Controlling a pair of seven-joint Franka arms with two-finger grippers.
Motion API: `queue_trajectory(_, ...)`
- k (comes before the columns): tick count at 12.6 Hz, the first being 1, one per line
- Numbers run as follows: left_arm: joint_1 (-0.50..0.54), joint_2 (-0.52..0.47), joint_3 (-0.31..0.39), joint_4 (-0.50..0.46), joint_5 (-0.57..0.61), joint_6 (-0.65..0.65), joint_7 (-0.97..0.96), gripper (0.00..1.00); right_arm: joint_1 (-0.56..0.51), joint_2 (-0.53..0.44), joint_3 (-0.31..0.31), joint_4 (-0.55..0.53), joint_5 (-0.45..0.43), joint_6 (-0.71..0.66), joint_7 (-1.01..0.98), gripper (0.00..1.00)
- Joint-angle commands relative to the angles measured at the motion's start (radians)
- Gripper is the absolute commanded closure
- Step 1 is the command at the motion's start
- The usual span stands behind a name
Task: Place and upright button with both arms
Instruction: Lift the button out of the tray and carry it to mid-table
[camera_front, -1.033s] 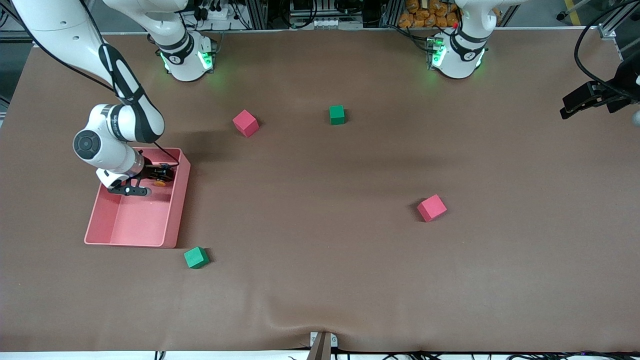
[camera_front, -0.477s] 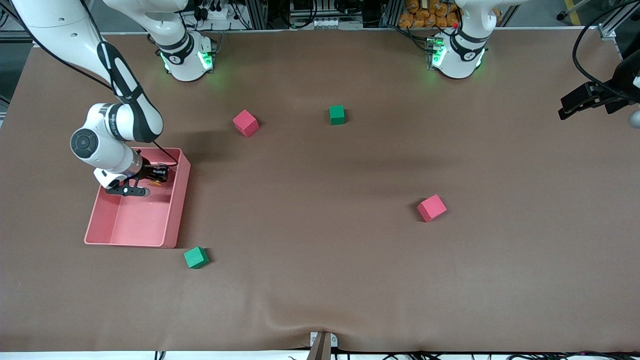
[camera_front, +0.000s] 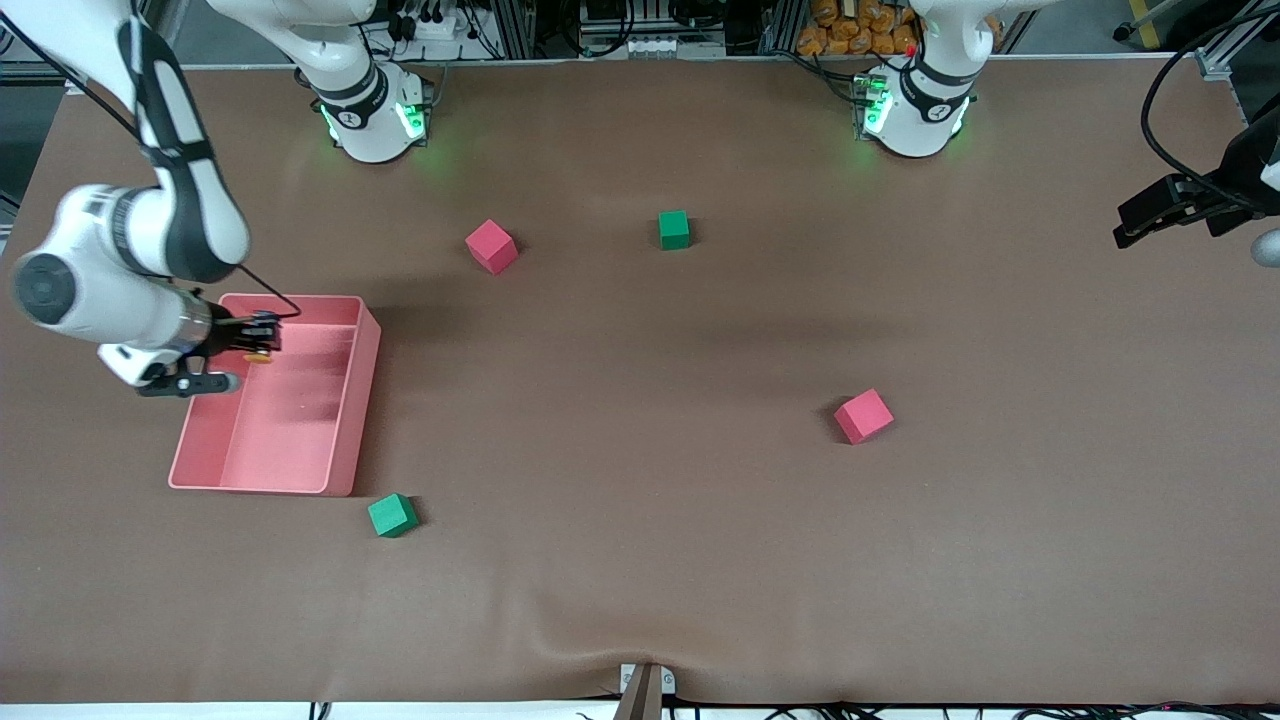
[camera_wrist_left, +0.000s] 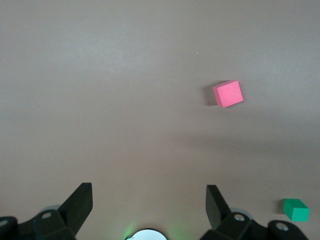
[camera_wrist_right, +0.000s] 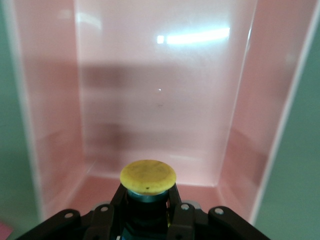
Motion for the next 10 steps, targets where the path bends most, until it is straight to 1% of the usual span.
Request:
queue_trajectory(1,0.004,0.009,-0.005,0.023,0.005,-0.002,-0.018,0.0,0.039,0.013,0.023,0.117,0.018,-0.111,-0.017,1.0)
queue_trajectory(2,0.002,0.009,-0.005,0.023,0.005,-0.002,-0.018,0.0,0.048,0.013,0.06,0.132,0.018,-0.113,-0.006,1.0)
queue_trajectory(3,0.002,0.009,-0.007,0.021,0.005,-0.002,-0.018,0.0,0.048,0.013,0.118,0.15,0.018,-0.113,0.006,1.0)
queue_trajectory(5,0.001,0.009,-0.007,0.02,0.005,-0.002,-0.018,0.0,0.063,0.021,0.18,0.186,0.018,-0.111,0.099,1.0)
queue_trajectory(7,-0.001,0.009,-0.007,0.021,0.005,-0.002,-0.018,0.0,0.103,0.041,0.218,0.23,0.019,-0.108,0.214,1.0)
queue_trajectory(10,0.002,0.009,-0.007,0.021,0.005,-0.002,-0.018,0.0,0.201,0.107,0.235,0.305,0.019,-0.097,0.397,1.0)
